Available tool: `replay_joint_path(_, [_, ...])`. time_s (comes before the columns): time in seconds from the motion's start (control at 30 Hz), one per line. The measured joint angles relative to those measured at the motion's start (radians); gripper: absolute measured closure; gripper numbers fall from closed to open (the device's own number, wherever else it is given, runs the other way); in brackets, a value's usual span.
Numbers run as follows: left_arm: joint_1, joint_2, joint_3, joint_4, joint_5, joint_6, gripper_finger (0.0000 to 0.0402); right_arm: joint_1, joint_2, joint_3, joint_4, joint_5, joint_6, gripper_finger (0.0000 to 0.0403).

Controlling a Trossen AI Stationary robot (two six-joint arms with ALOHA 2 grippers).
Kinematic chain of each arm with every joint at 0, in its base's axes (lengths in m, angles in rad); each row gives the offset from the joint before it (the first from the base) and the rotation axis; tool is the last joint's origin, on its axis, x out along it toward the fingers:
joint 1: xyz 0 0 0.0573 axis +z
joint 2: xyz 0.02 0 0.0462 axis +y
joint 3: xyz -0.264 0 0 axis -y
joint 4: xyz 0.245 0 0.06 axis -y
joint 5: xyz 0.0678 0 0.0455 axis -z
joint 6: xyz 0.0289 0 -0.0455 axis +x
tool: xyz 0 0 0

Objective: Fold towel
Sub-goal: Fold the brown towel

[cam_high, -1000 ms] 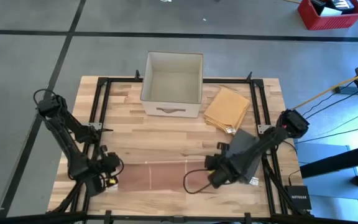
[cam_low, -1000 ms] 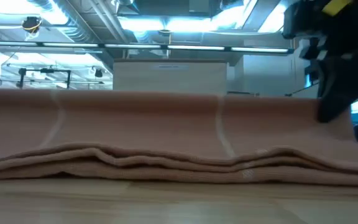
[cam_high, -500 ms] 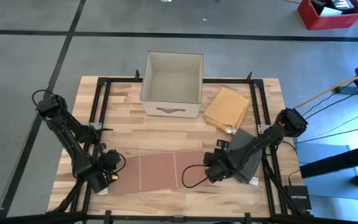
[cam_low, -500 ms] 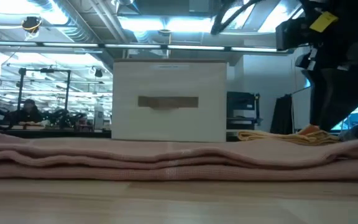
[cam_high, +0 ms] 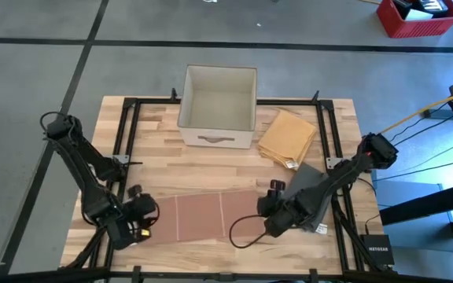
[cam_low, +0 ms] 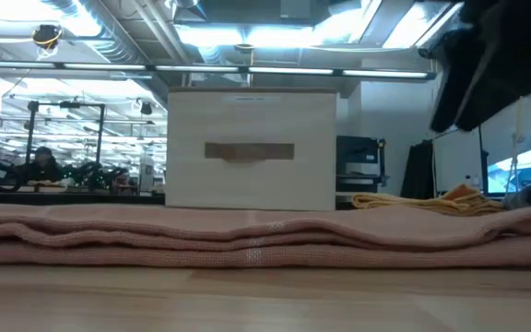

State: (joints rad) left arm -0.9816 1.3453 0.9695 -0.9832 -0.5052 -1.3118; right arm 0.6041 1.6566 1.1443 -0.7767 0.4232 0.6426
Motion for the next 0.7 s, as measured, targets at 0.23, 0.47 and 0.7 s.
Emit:
replay_joint_path(0.23, [0.11, 0.063, -0.058, 0.391, -0.276, 0.343, 0.0251, -0.016, 0.001, -0.192, 0.356, -0.093, -0.061, 0.0176])
replay_joint_path(0.47, [0.256, 0.217, -0.094, 0.658, -0.12, 0.564, 0.0254, -0.016, 0.001, -0.278, 0.48, -0.159, 0.094, 0.018])
replay_joint_path(0.7, [0.285, 0.359, -0.094, 0.713, -0.048, 0.579, 0.0255, -0.022, 0.003, -0.277, 0.481, -0.211, 0.502, 0.018])
